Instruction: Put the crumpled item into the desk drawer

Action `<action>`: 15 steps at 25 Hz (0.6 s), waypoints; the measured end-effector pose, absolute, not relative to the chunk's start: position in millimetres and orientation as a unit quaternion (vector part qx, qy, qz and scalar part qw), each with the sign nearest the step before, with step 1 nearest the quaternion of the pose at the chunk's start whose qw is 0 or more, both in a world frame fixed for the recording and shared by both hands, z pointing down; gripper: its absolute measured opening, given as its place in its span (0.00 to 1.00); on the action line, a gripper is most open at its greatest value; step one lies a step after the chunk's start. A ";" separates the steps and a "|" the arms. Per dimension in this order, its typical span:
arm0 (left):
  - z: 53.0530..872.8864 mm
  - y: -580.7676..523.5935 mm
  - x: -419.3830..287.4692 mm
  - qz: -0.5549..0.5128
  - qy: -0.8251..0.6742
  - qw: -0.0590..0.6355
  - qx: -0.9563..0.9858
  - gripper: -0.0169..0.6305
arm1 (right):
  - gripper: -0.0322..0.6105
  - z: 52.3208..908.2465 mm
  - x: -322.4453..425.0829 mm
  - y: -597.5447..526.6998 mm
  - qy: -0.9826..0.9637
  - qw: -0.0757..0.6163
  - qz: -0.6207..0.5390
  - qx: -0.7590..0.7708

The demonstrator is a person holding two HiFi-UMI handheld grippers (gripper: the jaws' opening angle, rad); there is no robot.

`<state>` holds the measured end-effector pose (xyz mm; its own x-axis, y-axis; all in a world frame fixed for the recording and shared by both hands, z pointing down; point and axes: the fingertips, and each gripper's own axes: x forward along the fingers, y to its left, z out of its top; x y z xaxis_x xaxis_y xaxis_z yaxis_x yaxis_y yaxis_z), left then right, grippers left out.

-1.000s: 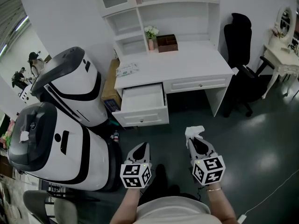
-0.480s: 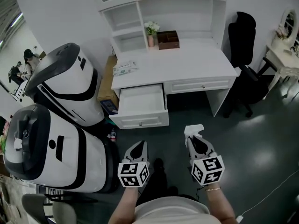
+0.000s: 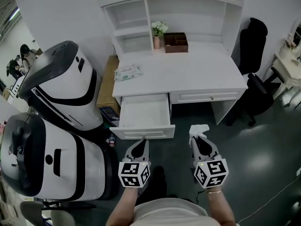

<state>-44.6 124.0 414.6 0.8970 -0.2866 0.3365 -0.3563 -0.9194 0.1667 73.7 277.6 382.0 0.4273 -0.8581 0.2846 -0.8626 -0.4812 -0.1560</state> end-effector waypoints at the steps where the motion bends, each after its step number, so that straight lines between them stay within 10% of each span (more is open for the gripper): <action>1: 413.3 115.8 -39.5 0.154 -0.165 0.113 0.968 0.01 | 0.11 379.6 78.6 269.7 -0.508 0.007 0.163 0.845; 15: 402.1 14.2 22.5 0.142 -0.139 0.116 0.973 0.01 | 0.11 361.5 130.5 179.8 -0.486 -0.003 0.160 0.859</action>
<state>22.5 14.2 402.1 0.9210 -0.2379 0.3085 -0.3036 -0.9346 0.1854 130.5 179.8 361.5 0.4762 -0.8359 0.2730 -0.8342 -0.5276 -0.1604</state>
